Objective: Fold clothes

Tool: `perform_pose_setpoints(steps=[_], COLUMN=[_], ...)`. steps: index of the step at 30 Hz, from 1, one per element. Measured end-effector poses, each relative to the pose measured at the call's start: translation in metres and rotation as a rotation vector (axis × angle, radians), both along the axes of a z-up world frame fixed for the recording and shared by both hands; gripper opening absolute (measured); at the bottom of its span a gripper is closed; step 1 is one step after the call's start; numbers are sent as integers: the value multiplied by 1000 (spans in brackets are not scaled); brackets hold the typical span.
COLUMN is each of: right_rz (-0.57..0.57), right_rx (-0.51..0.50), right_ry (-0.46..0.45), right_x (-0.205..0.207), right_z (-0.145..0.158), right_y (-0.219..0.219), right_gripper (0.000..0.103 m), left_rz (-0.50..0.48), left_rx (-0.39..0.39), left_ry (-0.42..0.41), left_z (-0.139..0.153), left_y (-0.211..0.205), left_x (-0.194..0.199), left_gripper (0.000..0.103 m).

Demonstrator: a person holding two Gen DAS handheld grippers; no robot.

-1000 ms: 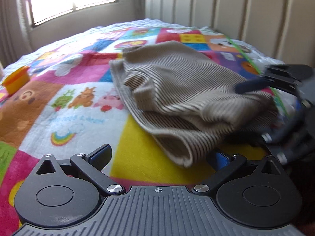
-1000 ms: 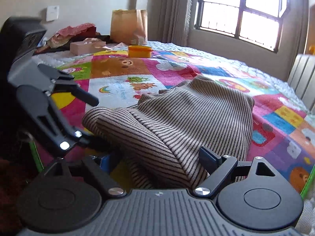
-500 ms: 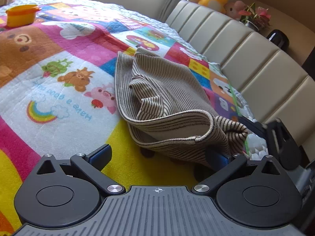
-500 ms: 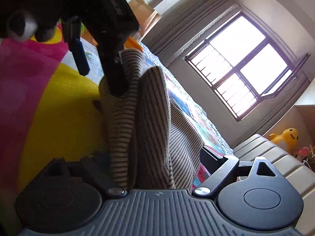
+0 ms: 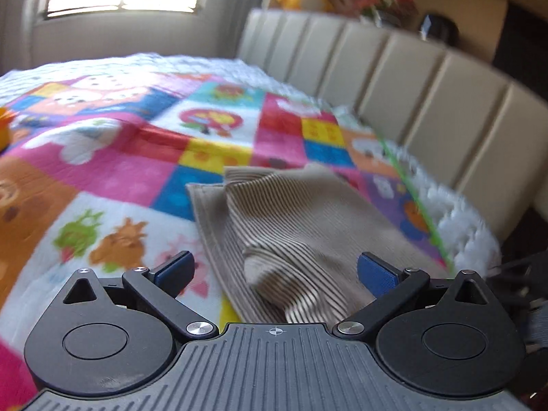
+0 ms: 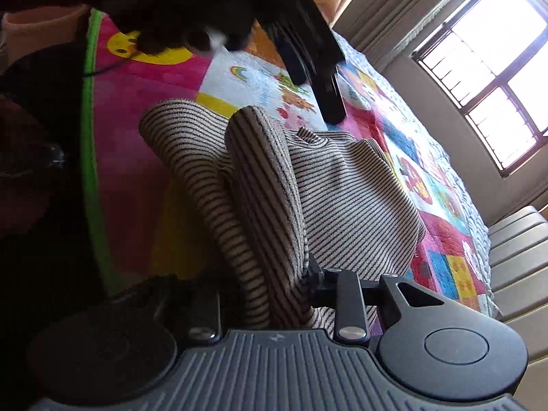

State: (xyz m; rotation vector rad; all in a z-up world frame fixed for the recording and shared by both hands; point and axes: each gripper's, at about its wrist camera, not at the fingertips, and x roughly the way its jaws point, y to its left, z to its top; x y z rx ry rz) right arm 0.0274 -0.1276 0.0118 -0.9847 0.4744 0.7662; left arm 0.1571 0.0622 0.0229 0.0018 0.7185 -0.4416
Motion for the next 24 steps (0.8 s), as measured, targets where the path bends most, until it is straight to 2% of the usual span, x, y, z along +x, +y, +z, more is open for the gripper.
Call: perform_pose_setpoints(steps=[1,3,7,11,15,18,21,23,24], right_rz=[16,47,110,172,197,137,94,76,66], right_rx=[-17,-51,-118,-182,-121,-65,-26,10,31], right_ry=[-7,-21,-50,-74,36,112,164,159,157], right_x=[3,8,19,31,107,166,207,220,227], right_z=[7,20,48,74,78,58,36,32,33], right_y=[1,4,9,14,27,32,35,33,32], right_gripper=[28,28,27,27,31,36,48,63,67], left_rz=[-24,-102,-147,-151,-136,-95,-102,-125,-137], left_rx=[60,87,-2,-52,-73,-112,-151,-145,-140], left_ry=[7,34,62,77,59,42,5,-16,-26], left_z=[-10,-27,-37,-40,-33,-24,-11,-2,2], left_y=[-7,-9,16,45,64,79,87,77,72], left_x=[8,15,16,14,5,0,-7,-8,-8], left_gripper=[103,103,103,103,103,103,103,103,103])
